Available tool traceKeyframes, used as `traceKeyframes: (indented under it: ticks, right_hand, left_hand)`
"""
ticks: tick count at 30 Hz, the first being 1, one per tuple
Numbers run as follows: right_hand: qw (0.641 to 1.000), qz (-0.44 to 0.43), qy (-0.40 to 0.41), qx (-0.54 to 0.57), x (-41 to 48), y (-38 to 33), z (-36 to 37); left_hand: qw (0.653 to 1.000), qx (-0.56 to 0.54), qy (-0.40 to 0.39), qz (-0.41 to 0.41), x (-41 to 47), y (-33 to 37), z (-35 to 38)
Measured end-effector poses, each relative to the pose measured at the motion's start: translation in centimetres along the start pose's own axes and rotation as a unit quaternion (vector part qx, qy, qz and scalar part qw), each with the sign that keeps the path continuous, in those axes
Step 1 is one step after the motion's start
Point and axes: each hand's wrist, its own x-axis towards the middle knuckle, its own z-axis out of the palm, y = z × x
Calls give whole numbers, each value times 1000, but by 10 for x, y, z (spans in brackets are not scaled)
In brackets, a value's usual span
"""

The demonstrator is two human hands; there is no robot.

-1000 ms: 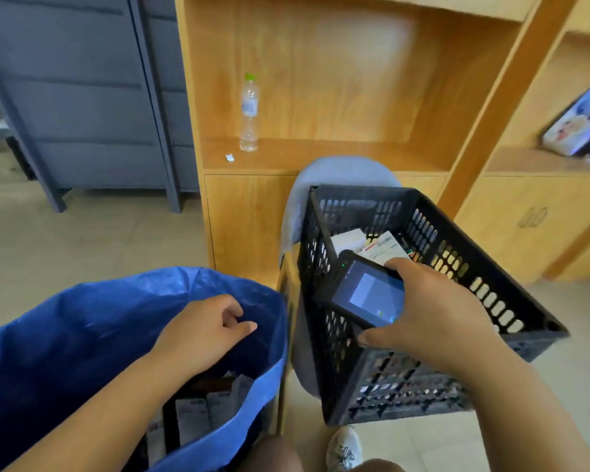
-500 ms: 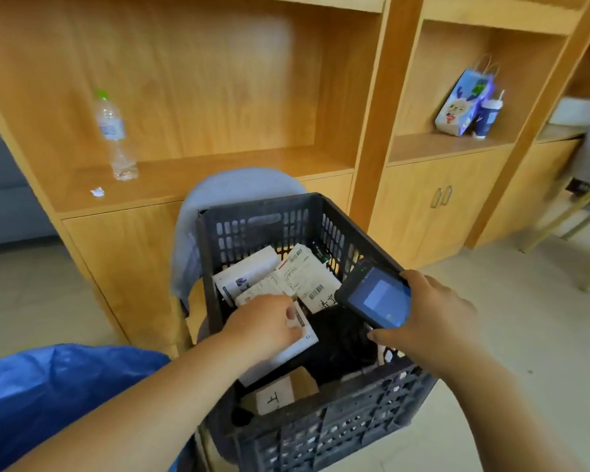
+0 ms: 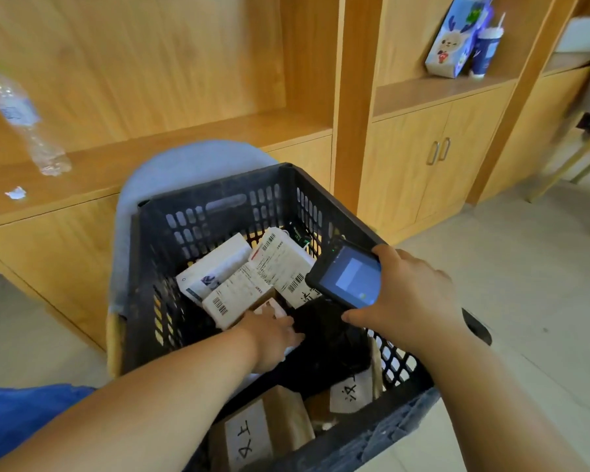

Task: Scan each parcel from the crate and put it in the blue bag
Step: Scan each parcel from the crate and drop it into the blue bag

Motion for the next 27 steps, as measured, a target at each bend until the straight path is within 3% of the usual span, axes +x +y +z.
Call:
traceKeyframes:
  ticks: [8, 13, 19, 24, 27]
  right_hand:
    - [999, -1, 38, -4, 1, 1, 10]
    - [1000, -2, 30, 3, -1, 1, 7]
    - [997, 20, 60, 35, -13, 3, -6]
    - [988, 21, 112, 104, -24, 1, -19]
    - [981, 26, 150, 122, -28, 0, -27]
  left_hand:
    - [987, -61, 67, -136, 6, 13, -6]
    - [957, -141, 110, -230, -2, 9, -7]
    - [850, -390, 194, -298, -45, -29, -31]
    - [766, -532, 285, -223, -78, -44, -46]
    - [692, -623, 326, -163, -88, -46, -57]
